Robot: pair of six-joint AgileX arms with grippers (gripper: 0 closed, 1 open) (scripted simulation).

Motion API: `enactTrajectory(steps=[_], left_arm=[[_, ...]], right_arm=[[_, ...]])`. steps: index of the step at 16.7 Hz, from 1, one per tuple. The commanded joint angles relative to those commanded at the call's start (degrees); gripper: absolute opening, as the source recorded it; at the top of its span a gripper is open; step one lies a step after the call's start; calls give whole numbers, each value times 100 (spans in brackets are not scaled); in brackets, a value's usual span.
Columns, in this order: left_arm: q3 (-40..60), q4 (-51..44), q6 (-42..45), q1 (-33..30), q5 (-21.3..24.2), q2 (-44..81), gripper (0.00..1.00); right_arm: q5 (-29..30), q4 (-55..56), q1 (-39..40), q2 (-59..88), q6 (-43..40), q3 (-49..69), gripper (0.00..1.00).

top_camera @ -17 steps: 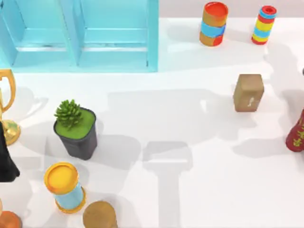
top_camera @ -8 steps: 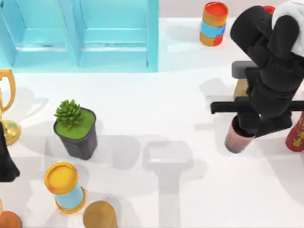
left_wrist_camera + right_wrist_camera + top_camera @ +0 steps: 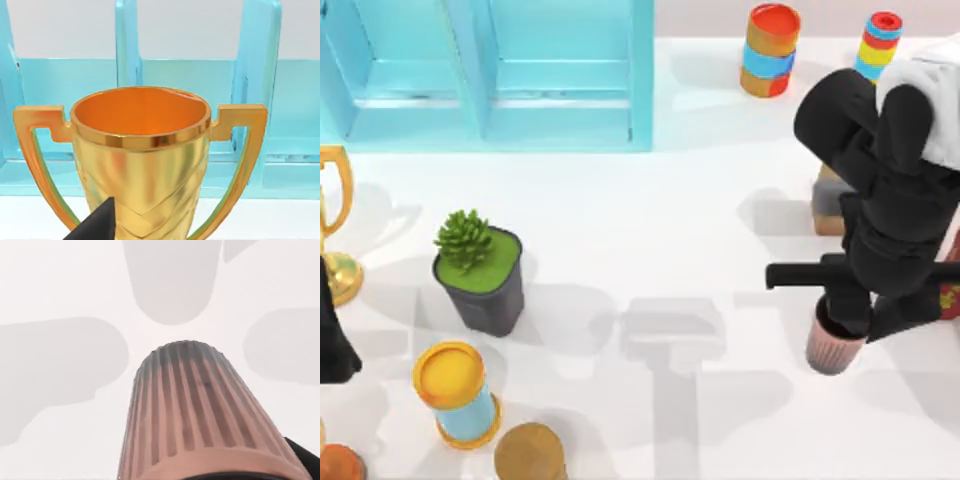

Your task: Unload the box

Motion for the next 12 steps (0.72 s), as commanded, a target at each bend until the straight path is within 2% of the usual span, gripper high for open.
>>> enactTrajectory(steps=[8, 12], left_arm=[[0, 0, 0, 0, 0, 0, 100], [0, 0, 0, 0, 0, 0, 100]], right_arm=[[11, 900, 89, 256, 69, -613, 0], [8, 989, 98, 285, 77, -677, 0]])
